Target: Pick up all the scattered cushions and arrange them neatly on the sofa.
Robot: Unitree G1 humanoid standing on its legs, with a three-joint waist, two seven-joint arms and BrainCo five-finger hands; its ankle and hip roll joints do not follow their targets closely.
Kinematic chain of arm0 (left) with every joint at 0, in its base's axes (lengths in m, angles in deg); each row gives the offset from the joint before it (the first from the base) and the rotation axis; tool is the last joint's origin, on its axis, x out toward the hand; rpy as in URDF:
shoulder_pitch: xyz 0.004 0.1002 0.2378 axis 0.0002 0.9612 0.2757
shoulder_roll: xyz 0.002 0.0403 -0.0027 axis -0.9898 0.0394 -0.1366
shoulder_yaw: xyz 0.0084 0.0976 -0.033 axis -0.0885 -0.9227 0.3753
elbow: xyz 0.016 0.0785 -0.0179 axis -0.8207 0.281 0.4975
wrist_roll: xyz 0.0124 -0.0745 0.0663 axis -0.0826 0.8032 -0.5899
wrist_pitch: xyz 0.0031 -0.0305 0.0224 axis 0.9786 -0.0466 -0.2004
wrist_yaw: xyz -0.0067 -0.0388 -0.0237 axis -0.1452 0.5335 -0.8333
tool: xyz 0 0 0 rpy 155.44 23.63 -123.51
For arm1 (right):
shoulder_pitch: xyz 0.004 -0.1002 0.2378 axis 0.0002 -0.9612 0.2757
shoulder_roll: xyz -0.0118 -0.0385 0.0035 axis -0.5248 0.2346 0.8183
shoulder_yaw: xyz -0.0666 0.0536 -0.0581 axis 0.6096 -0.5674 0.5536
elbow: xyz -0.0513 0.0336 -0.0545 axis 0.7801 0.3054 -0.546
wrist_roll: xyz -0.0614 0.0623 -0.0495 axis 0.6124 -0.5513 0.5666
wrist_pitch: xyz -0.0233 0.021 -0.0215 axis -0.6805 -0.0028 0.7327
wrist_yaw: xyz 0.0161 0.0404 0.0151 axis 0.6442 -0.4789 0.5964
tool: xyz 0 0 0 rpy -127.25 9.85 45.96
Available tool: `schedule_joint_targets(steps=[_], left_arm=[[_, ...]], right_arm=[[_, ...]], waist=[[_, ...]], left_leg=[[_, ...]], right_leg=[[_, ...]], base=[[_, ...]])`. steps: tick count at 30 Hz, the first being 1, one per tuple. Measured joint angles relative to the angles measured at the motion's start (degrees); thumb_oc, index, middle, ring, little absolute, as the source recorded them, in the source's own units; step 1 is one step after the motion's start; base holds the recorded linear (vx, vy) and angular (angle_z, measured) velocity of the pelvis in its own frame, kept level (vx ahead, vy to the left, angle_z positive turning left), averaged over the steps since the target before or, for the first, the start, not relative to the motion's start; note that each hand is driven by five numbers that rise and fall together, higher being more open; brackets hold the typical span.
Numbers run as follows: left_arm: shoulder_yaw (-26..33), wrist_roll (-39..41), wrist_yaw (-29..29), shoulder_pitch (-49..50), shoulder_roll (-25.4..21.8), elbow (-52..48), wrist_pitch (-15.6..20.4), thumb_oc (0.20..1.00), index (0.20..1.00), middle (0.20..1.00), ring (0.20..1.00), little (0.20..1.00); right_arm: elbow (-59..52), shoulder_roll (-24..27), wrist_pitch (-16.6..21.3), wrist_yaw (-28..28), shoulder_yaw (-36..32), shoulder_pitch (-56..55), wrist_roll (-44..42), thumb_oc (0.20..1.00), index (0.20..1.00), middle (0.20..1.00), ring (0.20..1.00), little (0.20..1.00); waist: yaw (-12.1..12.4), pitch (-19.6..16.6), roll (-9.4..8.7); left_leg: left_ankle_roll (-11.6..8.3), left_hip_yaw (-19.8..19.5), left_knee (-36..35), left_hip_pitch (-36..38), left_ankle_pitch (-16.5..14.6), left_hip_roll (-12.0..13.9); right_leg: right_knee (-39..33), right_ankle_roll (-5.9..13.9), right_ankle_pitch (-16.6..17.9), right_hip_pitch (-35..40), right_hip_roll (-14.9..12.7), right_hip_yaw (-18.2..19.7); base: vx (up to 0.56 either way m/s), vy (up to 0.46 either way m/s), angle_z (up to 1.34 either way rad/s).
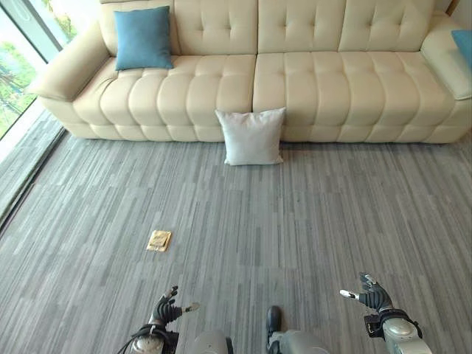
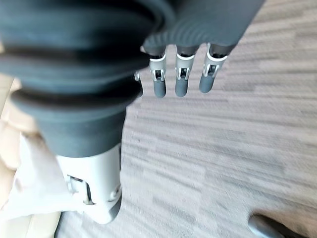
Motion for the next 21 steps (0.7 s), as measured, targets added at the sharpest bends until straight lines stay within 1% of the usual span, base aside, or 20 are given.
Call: schedule_joint_targets(steps=[1,2,3,4,5,7,8,9,10,11,12,13,14,15,16,17,18,19,20,21], left_arm=[[0.1,0.0,-0.2,-1.0,-0.4,-0.9,0.1,1.000,1.000,1.000,1.000,1.000],[0.1,0.0,-0.4,-1.5,-1.0,-1.7,0.2,1.000,1.000,1.000,1.000,1.000],[0.0,0.0,-0.4,-1.3,-1.0,-1.6,0.1,1.000,1.000,1.000,1.000,1.000],[-0.1,0.0,-0.5,-0.6,-1.2,-1.5,0.1,1.000,1.000,1.000,1.000,1.000],[0.0,0.0,-0.4,-0.1,-1.2,-1.1,0.1,1.000,1.000,1.000,1.000,1.000],[0.4,0.0,-0.3,0.2,-1.8,0.8,0.1,1.000,1.000,1.000,1.000,1.000],[0.2,0.0,-0.1,0.1,-1.9,1.6,-0.1,1.000,1.000,1.000,1.000,1.000],[0.0,0.0,-0.2,0.5,-1.5,2.6,-0.4,1.000,1.000,1.000,1.000,1.000],[0.1,0.0,-0.2,0.8,-1.0,3.6,-0.6,1.000,1.000,1.000,1.000,1.000],[0.1,0.0,-0.2,1.5,-0.6,4.6,-0.7,1.000,1.000,1.000,1.000,1.000],[0.0,0.0,-0.2,3.0,-0.5,4.3,-0.8,1.000,1.000,1.000,1.000,1.000],[0.1,0.0,-0.1,3.0,-1.6,4.7,-0.8,1.000,1.000,1.000,1.000,1.000],[0.1,0.0,0.1,2.7,-2.4,5.1,-0.9,1.000,1.000,1.000,1.000,1.000],[0.1,0.0,0.1,2.4,-2.4,5.5,-0.9,1.000,1.000,1.000,1.000,1.000],[0.0,0.0,0.1,0.5,-1.9,5.6,-1.0,1.000,1.000,1.000,1.000,1.000],[0.0,0.0,0.2,-1.7,-1.5,5.5,-0.9,1.000,1.000,1.000,1.000,1.000],[0.0,0.0,0.2,-3.1,-1.5,5.3,-0.8,1.000,1.000,1.000,1.000,1.000],[0.1,0.0,0.4,-3.8,-1.6,5.1,-0.8,1.000,1.000,1.000,1.000,1.000],[0.0,0.0,0.4,-4.1,-1.5,4.5,-0.8,1.000,1.000,1.000,1.000,1.000],[0.0,0.0,0.4,-4.1,-1.5,3.9,-0.6,1.000,1.000,1.000,1.000,1.000]], right_arm=[[-0.2,0.0,0.0,0.0,0.2,0.2,0.0,1.000,1.000,1.000,1.000,1.000],[-0.2,0.0,0.0,0.0,0.3,0.6,0.0,1.000,1.000,1.000,1.000,1.000],[-0.1,0.1,0.0,0.0,0.3,0.5,0.0,1.000,1.000,1.000,1.000,1.000],[0.2,-0.1,0.0,0.1,0.5,0.1,0.0,1.000,1.000,1.000,1.000,1.000],[0.4,0.0,0.0,0.3,0.7,-0.3,0.0,1.000,1.000,1.000,1.000,1.000],[1.7,-0.2,0.0,0.9,1.4,0.4,0.0,1.000,1.000,1.000,1.000,1.000],[2.1,-0.3,-0.2,1.1,1.7,0.6,0.0,1.000,1.000,1.000,1.000,1.000],[2.2,-0.3,-0.2,1.3,2.0,0.3,0.0,1.000,1.000,1.000,1.000,1.000],[3.2,-0.4,-0.3,1.3,2.3,-0.4,0.1,1.000,1.000,1.000,1.000,1.000],[4.4,-0.5,-0.4,1.2,2.5,-1.0,0.0,1.000,1.000,1.000,1.000,1.000],[4.2,-0.4,-0.4,1.3,2.3,-2.3,0.1,1.000,1.000,1.000,1.000,1.000],[4.4,-2.2,-0.5,1.5,2.2,-3.3,0.1,1.000,1.000,1.000,1.000,1.000],[4.6,-3.7,-0.5,1.2,2.3,-4.5,0.1,1.000,1.000,1.000,1.000,1.000],[4.8,-4.2,-0.4,1.2,2.2,-5.3,0.1,1.000,1.000,1.000,1.000,1.000],[4.7,-4.2,-0.4,1.2,2.2,-5.3,0.1,1.000,1.000,1.000,1.000,1.000],[4.0,-4.0,-0.4,1.2,2.1,-4.4,0.1,1.000,1.000,1.000,1.000,1.000],[3.8,-4.2,-0.4,1.2,2.4,-3.6,0.2,1.000,1.000,1.000,1.000,1.000],[3.7,-4.4,-0.4,1.1,2.5,-2.6,0.2,1.000,1.000,1.000,1.000,1.000],[3.1,-4.3,-0.5,1.1,2.6,-2.0,0.2,1.000,1.000,1.000,1.000,1.000],[2.6,-4.2,-0.4,1.1,2.6,-1.9,0.3,1.000,1.000,1.000,1.000,1.000]], waist=[[0.0,0.5,-0.92],[-0.1,0.9,-1.54],[-0.3,0.9,-1.45],[-0.7,0.8,-1.34],[-0.6,0.1,-1.34],[0.6,-0.6,-1.19],[0.6,-0.6,-0.97],[0.2,-0.5,-1.36],[0.3,-1.2,-1.23],[0.6,-1.8,-0.30],[0.5,-2.6,1.67],[0.1,-3.3,-0.58],[-0.2,-4.9,-3.37],[-0.5,-5.4,-4.41],[-0.7,-5.3,-4.85],[-0.8,-5.0,-4.32],[-0.8,-4.7,-3.92],[-0.6,-4.3,-3.44],[-0.7,-4.2,-2.79],[-0.6,-4.1,-2.00]], left_leg=[[0.60,0.2,-9.5,-1.0,0.4,-1.0],[1.75,0.2,-18.2,-2.4,3.0,-2.0],[4.36,0.2,-23.7,-2.9,6.7,-3.3],[6.36,0.4,-25.6,-3.8,9.9,-4.4],[5.86,0.7,-27.1,-5.0,10.9,-4.7],[4.23,1.3,-29.1,-8.7,12.1,-4.4],[5.94,1.9,-29.7,-9.4,12.9,-4.8],[7.97,2.0,-30.0,-9.5,13.6,-5.4],[8.43,2.3,-30.4,-8.1,13.3,-5.8],[10.39,3.3,-31.8,-5.5,12.0,-5.6],[15.24,0.9,-33.0,-3.3,15.6,-4.6],[15.04,1.3,-31.9,-2.5,17.9,-5.1],[14.05,2.6,-31.7,-1.6,16.8,-6.8],[14.77,1.6,-32.1,-0.6,17.1,-7.9],[15.23,1.3,-34.5,1.5,16.7,-8.8],[14.13,1.1,-37.0,3.7,17.7,-9.3],[15.78,1.1,-36.9,4.6,16.1,-9.8],[16.41,1.0,-36.9,5.7,14.9,-10.2],[16.22,0.5,-36.9,6.6,14.5,-10.6],[14.73,0.1,-37.0,7.5,14.8,-11.0]], right_leg=[[-1.2,0.17,0.1,1.4,-0.2,0.3],[-1.5,1.75,-0.9,3.1,0.0,0.3],[-1.1,3.45,-2.0,5.1,0.3,0.3],[-0.9,4.60,-2.7,8.0,0.8,0.5],[-1.6,5.01,-2.9,9.7,1.6,1.2],[-4.2,8.41,-5.3,13.2,2.8,1.6],[-4.3,9.53,-7.0,14.8,2.9,2.4],[-4.2,10.67,-8.1,17.1,3.0,3.4],[-4.1,11.11,-8.4,18.4,3.2,4.9],[-3.1,11.26,-8.6,20.9,4.5,7.2],[0.4,12.64,-9.9,21.5,6.8,7.4],[3.7,12.72,-11.7,21.4,5.2,7.2],[6.4,12.35,-12.1,20.9,3.3,7.7],[9.6,12.14,-12.6,20.0,2.4,7.2],[13.0,12.04,-16.2,17.6,1.1,7.0],[15.4,12.93,-17.7,13.4,-0.8,7.3],[17.1,13.43,-17.5,10.5,-2.1,7.4],[24.2,15.00,-17.9,6.8,-3.6,7.5],[30.9,15.72,-17.9,4.2,-4.2,7.4],[34.1,15.68,-17.9,3.4,-4.4,7.4]], base=[[0.23,-0.043,-0.12],[0.19,-0.010,-0.30],[0.27,-0.007,-0.37],[0.40,0.026,-0.44],[0.30,0.028,-0.66],[0.36,0.072,-0.92],[0.50,0.159,-0.76],[0.36,0.132,-0.61],[0.28,0.133,-0.62],[0.37,0.198,-0.65],[0.37,0.198,-0.45],[0.34,0.193,-0.20],[0.22,0.147,0.01],[0.22,0.147,0.06],[0.31,0.291,0.05],[0.26,0.270,0.05],[0.26,0.271,-0.01],[0.20,0.181,0.15],[0.14,0.117,0.23],[0.23,0.177,0.22]])
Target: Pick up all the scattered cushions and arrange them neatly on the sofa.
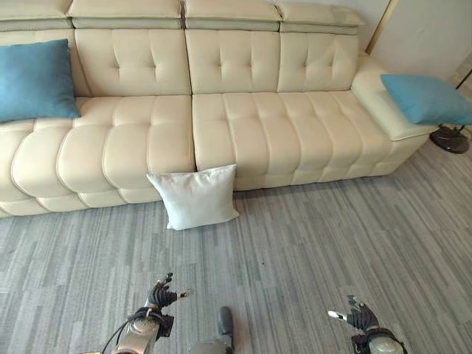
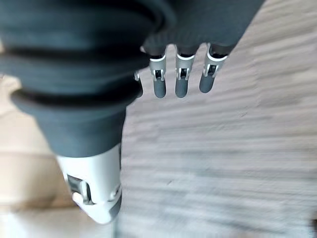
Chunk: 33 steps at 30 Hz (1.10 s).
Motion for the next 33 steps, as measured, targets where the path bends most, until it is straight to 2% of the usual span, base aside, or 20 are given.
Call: schedule_joint_targets(steps=[3,4,6,7,9,10,11,12,13,15,16,18,22,24,25,27,28,29,31,33], left_arm=[[0.1,0.0,0.6,-1.0,-0.2,-0.8,0.0,1.000,1.000,1.000,1.000,1.000],[0.1,0.0,0.8,-0.9,-0.1,-0.8,0.0,1.000,1.000,1.000,1.000,1.000],[0.1,0.0,1.1,-0.5,-0.1,-0.6,-0.2,1.000,1.000,1.000,1.000,1.000],[0.1,0.0,1.1,-0.5,-0.1,-0.3,-0.3,1.000,1.000,1.000,1.000,1.000],[0.1,0.0,1.1,-0.4,-0.1,0.0,-0.3,1.000,1.000,1.000,1.000,1.000],[0.1,0.0,1.1,-0.5,-0.1,0.8,-0.3,1.000,1.000,1.000,1.000,1.000],[0.2,0.0,1.1,-0.1,-0.1,1.6,-0.5,1.000,1.000,1.000,1.000,1.000],[0.1,0.0,1.1,0.4,-0.1,1.6,-0.5,1.000,1.000,1.000,1.000,1.000],[0.1,0.0,1.0,1.6,0.0,1.5,-0.5,1.000,1.000,1.000,1.000,1.000],[0.1,0.0,1.0,1.9,0.1,1.5,-0.4,1.000,1.000,1.000,1.000,1.000],[0.3,0.0,1.0,2.3,0.3,1.4,-0.4,1.000,1.000,1.000,1.000,1.000],[0.2,0.0,0.9,2.2,0.6,1.3,-0.4,1.000,1.000,1.000,1.000,1.000],[0.2,0.0,0.5,2.8,1.2,0.5,-0.4,1.000,1.000,1.000,1.000,1.000],[0.2,0.0,0.3,2.9,1.5,0.5,-0.5,1.000,1.000,1.000,1.000,1.000],[0.1,0.0,0.2,2.6,1.5,0.5,-0.5,1.000,1.000,1.000,1.000,1.000],[0.1,-0.1,-0.1,1.1,1.4,0.3,-0.4,1.000,1.000,1.000,1.000,1.000],[0.1,-0.1,-0.1,0.8,1.5,0.5,-0.5,1.000,1.000,1.000,1.000,1.000],[0.1,-0.1,-0.1,0.9,1.5,0.5,-0.5,1.000,1.000,1.000,1.000,1.000],[0.1,0.0,0.0,0.9,1.5,0.6,-0.5,1.000,1.000,1.000,1.000,1.000],[0.1,0.0,0.0,0.6,1.5,0.6,-0.6,1.000,1.000,1.000,1.000,1.000]], right_arm=[[-1.4,0.2,0.1,-0.1,0.0,2.6,0.0,1.000,1.000,1.000,1.000,1.000],[-1.7,0.3,0.0,-0.3,0.0,3.4,0.0,1.000,1.000,1.000,1.000,1.000],[-1.9,0.3,0.1,-0.4,0.0,4.1,0.0,1.000,1.000,1.000,1.000,1.000],[-1.8,0.3,-0.1,-0.4,0.0,4.5,0.0,1.000,1.000,1.000,1.000,1.000],[-1.8,0.3,-0.1,-0.4,0.0,4.5,0.0,1.000,1.000,1.000,1.000,1.000],[-1.8,0.3,-0.1,-0.4,0.0,4.4,0.0,1.000,1.000,1.000,1.000,1.000],[-1.6,0.3,-0.2,-0.4,0.0,4.2,0.0,1.000,1.000,1.000,1.000,1.000],[-1.4,0.3,-0.2,-0.4,-0.1,4.1,0.0,1.000,1.000,1.000,1.000,1.000],[-0.8,0.4,-0.2,-0.3,-0.2,3.4,0.0,1.000,1.000,1.000,1.000,1.000],[-0.8,0.4,-0.1,-0.3,-0.2,2.1,0.0,1.000,1.000,1.000,1.000,1.000],[-0.6,0.6,-0.2,-0.3,-0.3,2.0,-0.1,1.000,1.000,1.000,1.000,1.000],[-0.8,0.8,-0.1,-0.3,-0.5,1.0,-0.2,1.000,1.000,1.000,1.000,1.000],[-1.8,1.8,0.1,-0.3,-2.4,2.4,-0.2,1.000,1.000,1.000,1.000,1.000],[-1.5,2.2,0.1,-0.2,-2.4,2.5,-0.2,1.000,1.000,1.000,1.000,1.000],[-1.1,2.2,0.0,-0.1,-2.3,2.8,-0.2,1.000,1.000,1.000,1.000,1.000],[-0.6,2.4,-0.3,0.1,-2.3,2.3,-0.2,1.000,1.000,1.000,1.000,1.000],[-0.7,2.3,-0.3,0.2,-2.2,2.8,-0.2,1.000,1.000,1.000,1.000,1.000],[-0.7,2.3,-0.3,0.2,-2.2,2.9,-0.2,1.000,1.000,1.000,1.000,1.000],[-0.6,2.2,-0.3,0.3,-2.1,2.8,-0.2,1.000,1.000,1.000,1.000,1.000],[-0.6,2.3,-0.3,0.3,-2.2,2.7,-0.2,1.000,1.000,1.000,1.000,1.000]], waist=[[1.1,2.2,1.94],[1.3,2.7,2.70],[1.4,3.8,3.30],[1.3,4.4,3.09],[0.9,5.1,2.35],[0.8,6.0,1.87],[0.7,6.7,0.81],[0.3,6.7,0.32],[0.0,6.5,-0.28],[-0.4,6.3,-0.17],[-0.1,6.4,0.73],[-0.4,6.3,0.62],[0.0,6.4,1.01],[-0.2,6.6,1.19],[-0.5,6.8,0.87],[-0.6,7.0,0.74],[-0.5,7.4,0.45],[-0.4,7.6,0.53],[0.0,7.6,0.85],[0.7,7.5,1.39]], left_leg=[[1.16,-1.3,0.0,2.4,-3.2,-0.1],[0.85,-1.6,-0.8,3.0,-3.9,0.3],[1.27,-2.0,-1.7,4.5,-3.4,0.9],[1.32,-2.3,-1.8,5.3,-3.8,1.1],[0.72,-2.9,-1.8,6.2,-4.4,1.2],[0.39,-3.4,-1.8,7.4,-4.9,1.3],[-0.78,-4.6,-1.6,8.8,-6.1,1.3],[-1.38,-5.1,-1.5,9.5,-6.5,1.3],[-3.51,-6.7,-0.6,11.3,-7.7,1.2],[-5.73,-7.7,1.4,12.3,-9.8,1.8],[-7.33,-7.8,2.8,12.2,-10.8,2.8],[-10.19,-5.8,7.9,10.8,-11.6,3.4],[-12.39,0.1,24.8,3.0,-12.5,5.4],[-14.19,3.5,29.8,0.4,-13.6,8.4],[-14.04,4.8,28.2,-0.4,-13.7,10.2],[-14.13,6.3,18.0,-1.2,-12.7,12.4],[-14.70,5.5,8.8,-2.2,-8.3,14.3],[-15.15,4.7,5.9,-2.2,-6.7,14.8],[-17.90,0.9,0.7,-2.7,-3.3,16.5],[-18.05,-0.7,0.8,-4.2,-1.3,17.2]], right_leg=[[5.0,-0.23,-0.1,-5.2,-1.0,-0.6],[4.7,-1.39,-1.2,-8.0,-1.3,-1.7],[-0.5,-1.82,-1.6,-12.5,-0.9,-1.9],[-5.2,-2.82,-0.3,-14.9,-0.7,-1.9],[-12.6,-2.98,4.6,-18.8,-0.7,-3.2],[-15.8,-2.91,7.9,-19.8,-0.6,-3.9],[-20.7,-2.15,13.3,-20.8,-0.4,-5.0],[-22.3,-2.28,15.7,-20.5,-0.6,-5.0],[-24.8,-3.29,19.0,-17.0,-0.7,-5.3],[-28.1,-5.81,24.8,-13.2,-0.4,-6.8],[-29.3,-7.56,24.3,-11.6,0.2,-8.0],[-33.7,-9.07,24.9,-7.5,0.5,-10.1],[-35.1,-11.52,23.2,-5.4,0.9,-11.0],[-35.4,-13.50,21.4,-3.9,1.5,-11.8],[-36.0,-13.40,20.5,-3.3,1.7,-12.2],[-36.8,-13.75,20.1,-2.7,2.2,-12.2],[-37.8,-13.67,20.1,-1.4,3.1,-11.9],[-38.4,-13.43,19.9,-0.3,3.5,-11.9],[-38.8,-12.55,18.9,0.7,5.0,-11.2],[-38.8,-12.48,18.3,1.8,5.5,-10.5]], base=[[0.23,0.098,0.03],[0.17,0.054,0.09],[0.20,0.046,0.13],[0.16,0.005,0.18],[0.16,-0.018,0.23],[0.22,-0.081,0.29],[0.22,-0.112,0.37],[0.24,-0.145,0.55],[0.20,-0.154,0.59],[0.18,-0.171,0.56],[0.11,-0.124,0.54],[0.08,-0.109,0.52],[0.09,-0.070,0.24],[0.17,0.012,0.11],[0.20,0.032,0.33],[0.23,0.054,0.20],[0.39,0.121,-0.12],[0.33,0.107,-0.22],[0.23,0.106,-0.24],[0.28,0.180,-0.29]])
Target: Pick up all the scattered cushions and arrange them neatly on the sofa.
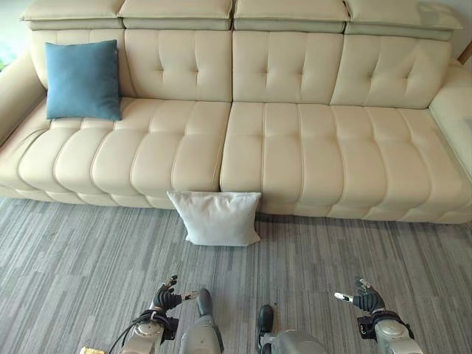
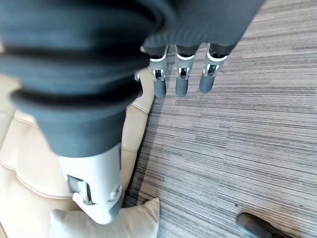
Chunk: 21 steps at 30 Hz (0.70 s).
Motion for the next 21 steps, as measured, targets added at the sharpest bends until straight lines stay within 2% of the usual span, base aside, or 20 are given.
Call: schedule_joint_targets(steps=[2,3,4,5,6,7,10,11,12,13,14,15,17,19,21], left_arm=[[0.0,0.0,0.0,0.0,0.0,0.0,0.0,1.000,1.000,1.000,1.000,1.000],[0.0,0.0,0.0,0.1,0.0,0.0,0.0,1.000,1.000,1.000,1.000,1.000],[-0.1,0.0,0.0,0.7,0.3,0.4,0.0,1.000,1.000,1.000,1.000,1.000],[0.0,0.0,0.0,0.9,0.1,1.7,-0.1,1.000,1.000,1.000,1.000,1.000],[-0.1,-0.1,-0.1,0.8,-0.1,1.7,-0.1,1.000,1.000,1.000,1.000,1.000],[-0.1,-0.1,-0.1,0.4,-0.2,1.7,-0.3,1.000,1.000,1.000,1.000,1.000],[-0.3,-0.2,0.0,-1.6,-1.7,0.8,-0.3,1.000,1.000,1.000,1.000,1.000],[-0.3,-0.2,0.0,-2.2,-2.3,0.8,-0.3,1.000,1.000,1.000,1.000,1.000],[-0.3,-0.2,0.1,-2.7,-2.6,0.7,-0.3,1.000,1.000,1.000,1.000,1.000],[-0.2,-0.2,0.2,-2.8,-3.0,-0.2,-0.1,1.000,1.000,1.000,1.000,1.000],[0.0,-0.2,0.5,-2.6,-3.6,-0.3,0.2,1.000,1.000,1.000,1.000,1.000],[0.0,-0.2,0.6,-2.5,-3.8,-0.1,0.0,1.000,1.000,1.000,1.000,1.000],[-0.1,-0.2,0.8,-1.5,-3.6,0.4,-0.2,1.000,1.000,1.000,1.000,1.000],[0.0,-0.2,1.0,-1.3,-3.8,1.0,-0.2,1.000,1.000,1.000,1.000,1.000],[0.0,0.0,1.1,-0.8,-3.4,1.2,-0.3,1.000,1.000,1.000,1.000,1.000]], right_arm=[[0.0,0.2,0.0,0.2,0.0,-0.3,0.0,1.000,1.000,1.000,1.000,1.000],[0.1,0.1,0.0,0.3,-0.1,-0.6,0.0,1.000,1.000,1.000,1.000,1.000],[0.4,0.5,0.0,0.3,-0.3,-1.5,0.0,1.000,1.000,1.000,1.000,1.000],[2.3,-0.2,-0.1,0.3,-0.1,-2.3,0.1,1.000,1.000,1.000,1.000,1.000],[2.1,-0.2,-0.3,0.2,0.0,-2.4,0.1,1.000,1.000,1.000,1.000,1.000],[2.0,-0.4,-0.5,-0.1,0.0,-2.3,0.1,1.000,1.000,1.000,1.000,1.000],[1.6,-1.4,-0.6,-0.6,0.3,-1.8,0.2,1.000,1.000,1.000,1.000,1.000],[1.0,-1.6,-0.6,-0.7,0.7,-1.1,0.1,1.000,1.000,1.000,1.000,1.000],[0.3,-1.6,-0.6,-0.8,1.2,-1.0,0.1,1.000,1.000,1.000,1.000,1.000],[-0.2,-1.7,-0.5,-0.8,2.0,-0.5,0.1,1.000,1.000,1.000,1.000,1.000],[-0.3,-2.0,-0.4,-0.8,2.1,0.3,0.1,1.000,1.000,1.000,1.000,1.000],[-0.5,-2.5,-0.3,-0.9,2.1,1.1,0.1,1.000,1.000,1.000,1.000,1.000],[-0.1,-2.4,-0.5,-0.9,2.1,1.8,0.1,1.000,1.000,1.000,1.000,1.000],[0.0,-2.3,-0.5,-0.9,2.1,1.8,0.1,1.000,1.000,1.000,1.000,1.000],[0.7,-2.3,-0.5,-0.8,2.1,1.9,0.1,1.000,1.000,1.000,1.000,1.000]], waist=[[0.4,0.0,0.02],[0.4,-0.1,0.15],[0.1,-0.5,1.11],[0.3,-1.9,0.26],[0.5,-2.1,0.00],[0.0,-2.2,0.20],[0.0,-2.2,0.25],[0.1,-2.2,-0.02],[0.1,-2.2,-0.05],[0.1,-2.1,0.12],[0.6,-2.1,0.27],[0.7,-1.9,-0.15],[0.4,-1.7,0.59],[0.5,-1.7,0.38],[0.5,-1.6,0.29]], left_leg=[[0.11,-1.3,1.2,-0.7,0.8,-0.3],[0.79,-1.0,1.9,-0.6,1.2,-0.8],[1.75,-0.7,1.6,0.5,2.0,-1.8],[6.43,0.8,1.4,2.6,2.4,-4.8],[8.11,1.8,1.3,3.5,1.4,-6.5],[9.36,2.4,1.5,3.9,0.6,-8.0],[12.59,3.1,1.4,5.9,-1.7,-10.8],[13.41,3.1,1.4,6.7,-2.3,-11.8],[13.40,3.1,1.5,7.1,-2.3,-12.5],[13.75,3.1,1.7,7.5,-2.7,-12.7],[15.34,3.0,2.3,8.0,-5.0,-12.6],[15.56,3.1,1.9,8.9,-5.1,-13.2],[15.47,3.3,0.1,11.4,-5.0,-13.3],[15.39,3.6,-0.2,11.5,-5.1,-13.4],[15.09,3.1,-0.3,11.9,-5.3,-13.2]], right_leg=[[0.4,0.96,-1.1,1.5,-0.2,1.1],[0.7,1.93,-1.7,2.0,-0.5,1.5],[2.3,3.69,-2.2,3.0,-1.2,1.8],[6.3,5.90,-5.3,2.3,-4.7,3.5],[10.2,7.26,-7.1,0.9,-6.6,4.6],[16.5,8.39,-8.2,-1.8,-8.9,4.7],[35.4,9.09,-8.4,-10.2,-13.2,6.9],[40.2,9.84,-9.0,-12.5,-14.3,8.0],[41.9,10.81,-9.7,-13.4,-14.6,9.1],[40.8,11.51,-10.0,-13.9,-14.2,9.5],[40.1,11.31,-9.5,-15.3,-13.9,9.4],[40.5,11.22,-10.2,-16.1,-14.2,9.4],[33.5,10.64,-10.8,-16.4,-12.3,9.1],[28.5,10.77,-10.1,-17.3,-12.0,6.6],[22.2,11.22,-7.3,-17.5,-11.4,4.1]], base=[[0.24,0.202,-0.27],[0.34,0.379,-0.26],[0.36,0.472,-0.42],[0.42,0.563,-0.44],[0.24,0.377,-0.31],[0.16,0.280,-0.09],[0.10,0.159,0.01],[0.09,0.111,0.11],[0.17,0.165,0.17],[0.22,0.180,0.03],[0.19,0.088,-0.11],[0.17,0.036,-0.14],[0.13,0.005,0.00],[0.06,-0.029,0.03],[0.05,-0.052,0.00]])
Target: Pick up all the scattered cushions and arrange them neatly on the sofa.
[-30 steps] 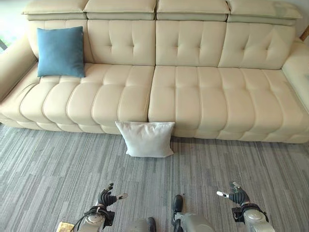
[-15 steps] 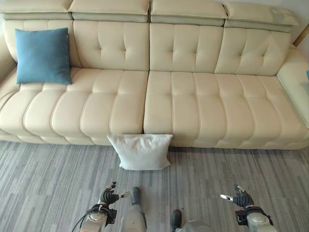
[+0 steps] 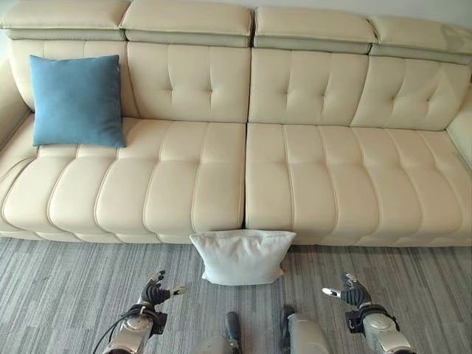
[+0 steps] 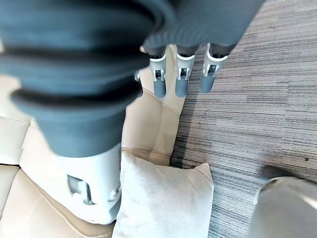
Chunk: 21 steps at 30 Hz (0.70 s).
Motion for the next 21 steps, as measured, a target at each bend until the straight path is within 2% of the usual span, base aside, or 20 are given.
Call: schedule_joint_targets(steps=[3,5,6,7,9,10,11,14,16,17,21], left_arm=[[0.1,0.0,0.1,0.7,-0.3,0.9,0.0,1.000,1.000,1.000,1.000,1.000],[0.2,0.1,0.1,1.7,0.0,1.3,0.0,1.000,1.000,1.000,1.000,1.000],[0.4,0.1,0.1,2.4,0.5,1.1,0.0,1.000,1.000,1.000,1.000,1.000],[0.6,0.1,0.1,2.7,0.6,0.7,0.0,1.000,1.000,1.000,1.000,1.000],[0.7,0.1,0.0,3.3,0.7,-0.3,0.3,1.000,1.000,1.000,1.000,1.000],[0.7,0.1,0.0,3.2,0.9,-0.3,0.4,1.000,1.000,1.000,1.000,1.000],[0.7,0.1,0.0,3.2,1.3,-0.3,0.4,1.000,1.000,1.000,1.000,1.000],[0.6,0.1,-0.1,2.2,1.9,-0.2,0.4,1.000,1.000,1.000,1.000,1.000],[0.6,0.1,-0.1,2.1,1.9,-0.2,0.3,1.000,1.000,1.000,1.000,1.000],[0.6,0.1,0.0,1.1,1.8,-0.3,0.4,1.000,1.000,1.000,1.000,1.000],[0.6,0.1,0.1,-0.4,1.7,-0.3,0.4,1.000,1.000,1.000,1.000,1.000]], right_arm=[[0.4,0.0,0.0,0.1,0.0,0.2,0.0,1.000,1.000,1.000,1.000,1.000],[0.6,0.0,0.0,0.1,-0.1,-0.2,0.0,1.000,1.000,1.000,1.000,1.000],[0.6,0.1,0.0,0.2,0.0,-1.2,0.0,1.000,1.000,1.000,1.000,1.000],[0.3,0.1,0.0,0.2,0.0,-2.1,0.0,1.000,1.000,1.000,1.000,1.000],[0.1,0.6,0.0,0.2,0.0,-3.2,-0.1,1.000,1.000,1.000,1.000,1.000],[0.1,1.1,0.0,0.3,-0.1,-3.2,-0.1,1.000,1.000,1.000,1.000,1.000],[0.1,1.8,0.0,0.3,-0.1,-2.7,-0.1,1.000,1.000,1.000,1.000,1.000],[0.2,3.6,0.0,0.7,0.0,-0.6,0.0,1.000,1.000,1.000,1.000,1.000],[0.1,3.7,0.0,0.8,0.0,0.3,0.0,1.000,1.000,1.000,1.000,1.000],[-0.1,3.8,0.0,0.8,0.0,1.0,0.0,1.000,1.000,1.000,1.000,1.000],[-0.1,3.7,0.0,1.3,0.0,0.8,0.1,1.000,1.000,1.000,1.000,1.000]], waist=[[0.1,0.0,-1.55],[0.0,0.0,-1.67],[-0.3,-0.1,-0.93],[-0.2,-0.2,-0.93],[0.1,-0.2,-0.93],[0.2,-0.2,-0.94],[0.3,0.0,-0.49],[0.2,1.5,-0.52],[0.2,1.5,-0.41],[0.3,1.8,-0.64],[0.2,2.4,0.02]], left_leg=[[-1.01,0.7,0.0,0.8,-0.5,-0.5],[-2.47,0.3,0.3,1.4,-1.0,-0.1],[-5.00,-1.2,0.9,1.1,-2.1,1.8],[-5.86,-1.8,1.4,0.9,-2.4,2.5],[-8.21,-2.7,4.7,-0.7,-3.2,4.0],[-8.64,-2.7,6.2,-1.5,-3.3,4.2],[-8.61,-2.6,7.3,-2.2,-3.3,4.9],[-10.37,-2.5,14.8,-7.2,-3.0,5.1],[-10.38,-2.5,13.4,-8.0,-3.0,6.0],[-10.63,-3.9,10.6,-8.8,-2.7,6.8],[-10.26,-3.7,7.9,-8.9,-2.5,7.5]], right_leg=[[-4.3,0.12,6.6,1.1,-0.2,-3.2],[-7.7,-2.18,8.8,3.4,0.5,-4.5],[-11.8,-2.39,9.4,6.5,3.4,-4.0],[-13.0,-2.57,9.4,7.5,4.5,-3.3],[-15.1,-4.72,9.7,9.1,5.9,-4.6],[-15.6,-6.06,9.9,9.1,6.3,-4.8],[-15.6,-6.51,9.7,9.0,6.7,-5.0],[-16.7,-8.74,9.2,9.1,5.9,-5.6],[-17.3,-9.45,9.2,9.2,6.0,-5.7],[-17.3,-9.64,9.1,9.2,6.0,-5.7],[-16.6,-9.16,9.0,8.7,6.3,-6.0]], base=[[0.04,-0.114,-0.08],[0.07,-0.190,0.09],[0.05,-0.203,0.28],[0.03,-0.155,0.38],[0.00,-0.065,0.35],[-0.01,-0.050,0.23],[-0.02,-0.012,0.16],[0.04,0.031,0.15],[0.10,0.064,0.05],[0.14,0.108,0.04],[0.08,0.117,-0.04]])
